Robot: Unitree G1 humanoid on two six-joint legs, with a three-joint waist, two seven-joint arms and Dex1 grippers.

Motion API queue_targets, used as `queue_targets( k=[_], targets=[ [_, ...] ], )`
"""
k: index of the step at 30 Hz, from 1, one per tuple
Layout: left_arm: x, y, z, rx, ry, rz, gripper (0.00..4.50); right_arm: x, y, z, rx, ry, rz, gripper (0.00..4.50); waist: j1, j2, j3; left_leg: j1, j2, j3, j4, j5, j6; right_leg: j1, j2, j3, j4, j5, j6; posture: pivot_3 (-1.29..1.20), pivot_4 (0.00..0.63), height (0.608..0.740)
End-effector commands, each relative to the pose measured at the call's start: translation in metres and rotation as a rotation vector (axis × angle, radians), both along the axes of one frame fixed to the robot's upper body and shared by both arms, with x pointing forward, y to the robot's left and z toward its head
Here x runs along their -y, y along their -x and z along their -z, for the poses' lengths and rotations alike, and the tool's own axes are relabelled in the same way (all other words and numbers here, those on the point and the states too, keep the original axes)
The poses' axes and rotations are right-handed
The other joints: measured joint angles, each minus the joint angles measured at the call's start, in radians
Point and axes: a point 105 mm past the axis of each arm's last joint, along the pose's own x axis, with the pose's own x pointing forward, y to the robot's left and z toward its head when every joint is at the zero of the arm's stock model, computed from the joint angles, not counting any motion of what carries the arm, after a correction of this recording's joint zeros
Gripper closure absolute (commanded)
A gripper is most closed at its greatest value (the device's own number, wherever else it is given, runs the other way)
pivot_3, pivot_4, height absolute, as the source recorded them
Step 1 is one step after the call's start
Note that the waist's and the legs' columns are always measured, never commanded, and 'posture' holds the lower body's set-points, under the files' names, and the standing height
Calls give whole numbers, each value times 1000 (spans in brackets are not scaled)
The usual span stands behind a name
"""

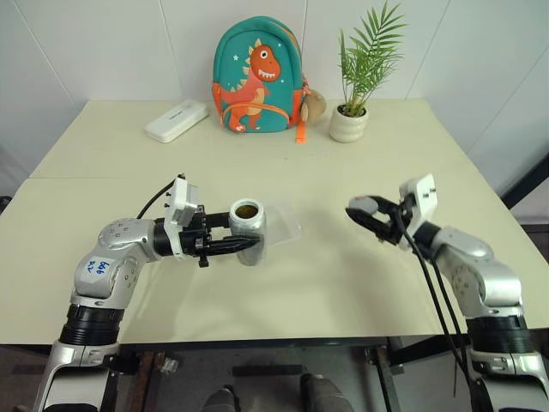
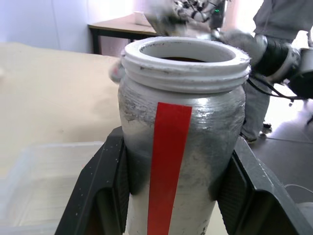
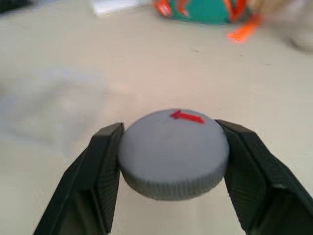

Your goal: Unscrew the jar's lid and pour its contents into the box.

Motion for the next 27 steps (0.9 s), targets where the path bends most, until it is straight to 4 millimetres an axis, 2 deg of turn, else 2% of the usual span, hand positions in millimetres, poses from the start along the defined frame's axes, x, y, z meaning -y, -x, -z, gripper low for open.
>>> queue_targets(
  k=[1, 3, 5, 6, 10, 14, 18, 22, 27],
  targets=[
    [-2, -2, -17, 50, 40, -7, 2591, 32, -1, 29, 18, 45, 146, 1886, 0, 0, 0, 0, 0, 0, 0, 0, 0, 0, 0, 0, 0, 0, 0, 0, 150, 740],
    [-2, -3, -19, 47, 50, -7, 2591, 41, 0, 43, -10, 54, 176, 1886, -4, 0, 0, 0, 0, 2, 1, 0, 0, 0, 0, 2, 0, 1, 1, 0, 150, 740],
    [-2, -4, -21, 45, 58, -6, 2591, 49, -1, 44, -20, -29, 207, 1886, -4, 0, 0, 4, 0, 4, 1, 0, 0, 3, 0, 3, 0, 1, 2, 0, 150, 740],
    [-2, -4, -22, 44, 60, -6, 2591, 48, 0, 41, -18, -72, 195, 1213, -3, 0, 0, 5, 0, 4, 1, 0, 0, 5, 0, 3, -1, 1, 2, 0, 150, 740],
    [-3, -7, -26, 33, 80, -14, 2591, 38, 4, 19, 32, -104, 111, 16, -3, 0, 0, 7, 0, 4, 1, 0, 0, 6, 0, 4, 0, 1, 2, 0, 150, 740],
    [-7, -13, -31, 26, 100, -44, 2591, 17, 9, -22, 117, -112, -11, 16, -6, 0, 0, 8, 0, 5, 0, 0, 0, 6, 1, 5, 1, 1, 2, 0, 150, 740],
    [-13, -26, -37, 53, 110, -107, 2591, -27, 28, -56, 126, -52, -241, 16, -4, 0, 0, 9, 0, 5, 0, 0, 0, 6, 1, 6, 1, 1, 2, 0, 150, 740],
    [-17, -40, -46, 47, 146, -151, 2591, -66, 48, -77, 121, 43, -425, 16, 0, 0, 0, 9, 0, 5, 0, 0, 0, 6, 1, 5, 1, 1, 2, 0, 150, 740],
    [-17, -60, -46, 83, 77, -222, 2591, -87, 52, -91, 132, 134, -477, 16, 3, 0, 0, 7, 0, 5, 0, 0, 0, 5, 1, 5, -2, 1, 2, 0, 150, 740]
  ],
)
